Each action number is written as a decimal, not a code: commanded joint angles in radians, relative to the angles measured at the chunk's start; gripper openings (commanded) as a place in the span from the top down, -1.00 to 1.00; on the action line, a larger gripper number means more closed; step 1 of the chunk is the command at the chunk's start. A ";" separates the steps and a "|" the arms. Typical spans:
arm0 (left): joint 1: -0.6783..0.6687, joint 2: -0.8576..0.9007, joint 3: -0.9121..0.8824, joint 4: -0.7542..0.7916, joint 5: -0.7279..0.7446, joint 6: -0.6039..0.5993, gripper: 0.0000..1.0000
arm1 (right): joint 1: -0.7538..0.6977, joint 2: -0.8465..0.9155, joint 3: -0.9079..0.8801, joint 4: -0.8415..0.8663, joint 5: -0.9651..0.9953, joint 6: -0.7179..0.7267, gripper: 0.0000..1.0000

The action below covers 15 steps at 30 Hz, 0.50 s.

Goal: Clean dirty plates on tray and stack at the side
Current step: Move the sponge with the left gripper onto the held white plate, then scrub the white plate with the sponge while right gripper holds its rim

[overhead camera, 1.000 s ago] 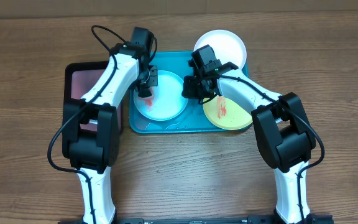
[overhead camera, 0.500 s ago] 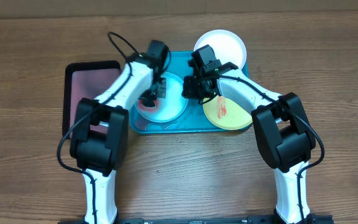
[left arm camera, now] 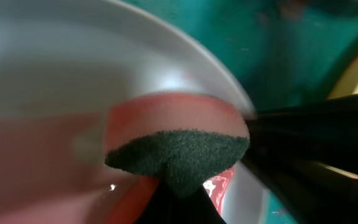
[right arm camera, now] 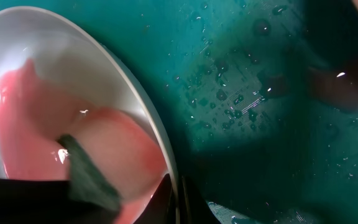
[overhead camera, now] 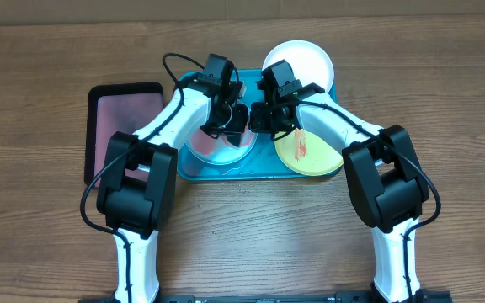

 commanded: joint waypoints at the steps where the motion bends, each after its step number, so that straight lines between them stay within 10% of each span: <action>1: 0.015 0.035 -0.016 0.016 0.003 -0.119 0.92 | 0.006 0.023 0.005 0.000 -0.009 0.006 0.93; 9: 0.070 0.035 -0.016 -0.049 -0.486 -0.296 0.92 | 0.006 0.023 0.005 0.000 -0.009 0.007 0.93; 15: 0.072 0.035 -0.016 -0.153 -0.506 -0.185 0.92 | 0.006 0.023 0.005 0.001 -0.008 0.007 0.93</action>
